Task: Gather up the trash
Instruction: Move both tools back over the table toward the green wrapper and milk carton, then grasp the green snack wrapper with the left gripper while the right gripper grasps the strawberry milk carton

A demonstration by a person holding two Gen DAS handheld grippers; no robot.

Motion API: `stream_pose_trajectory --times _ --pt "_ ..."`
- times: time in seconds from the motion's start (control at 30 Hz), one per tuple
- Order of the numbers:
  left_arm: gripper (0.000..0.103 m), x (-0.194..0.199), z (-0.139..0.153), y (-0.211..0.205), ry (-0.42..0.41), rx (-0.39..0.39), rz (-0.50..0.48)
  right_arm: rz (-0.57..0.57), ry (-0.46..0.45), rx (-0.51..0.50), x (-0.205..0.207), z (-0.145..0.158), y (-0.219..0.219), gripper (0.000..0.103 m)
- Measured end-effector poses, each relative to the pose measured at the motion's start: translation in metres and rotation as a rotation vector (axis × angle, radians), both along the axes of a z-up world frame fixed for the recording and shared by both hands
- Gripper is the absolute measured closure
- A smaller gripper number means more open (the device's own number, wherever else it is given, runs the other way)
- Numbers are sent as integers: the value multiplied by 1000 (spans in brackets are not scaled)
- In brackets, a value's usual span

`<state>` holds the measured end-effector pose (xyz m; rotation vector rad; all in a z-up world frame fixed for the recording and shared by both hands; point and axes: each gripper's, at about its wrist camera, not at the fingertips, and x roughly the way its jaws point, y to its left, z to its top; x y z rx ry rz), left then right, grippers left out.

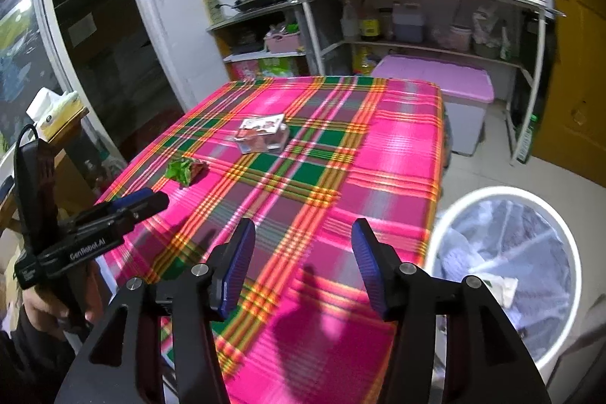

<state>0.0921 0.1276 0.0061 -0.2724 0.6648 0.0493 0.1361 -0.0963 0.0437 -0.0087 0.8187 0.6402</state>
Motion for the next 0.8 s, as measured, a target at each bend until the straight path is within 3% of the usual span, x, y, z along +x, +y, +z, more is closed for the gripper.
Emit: stream_pose_trajectory --times 0.3,0.8 --pt "45 15 -12 53 24 -4 90 42 13 -15 18 -6 33 43" --pt "40 68 -32 83 81 36 56 39 37 -29 38 -16 50 43"
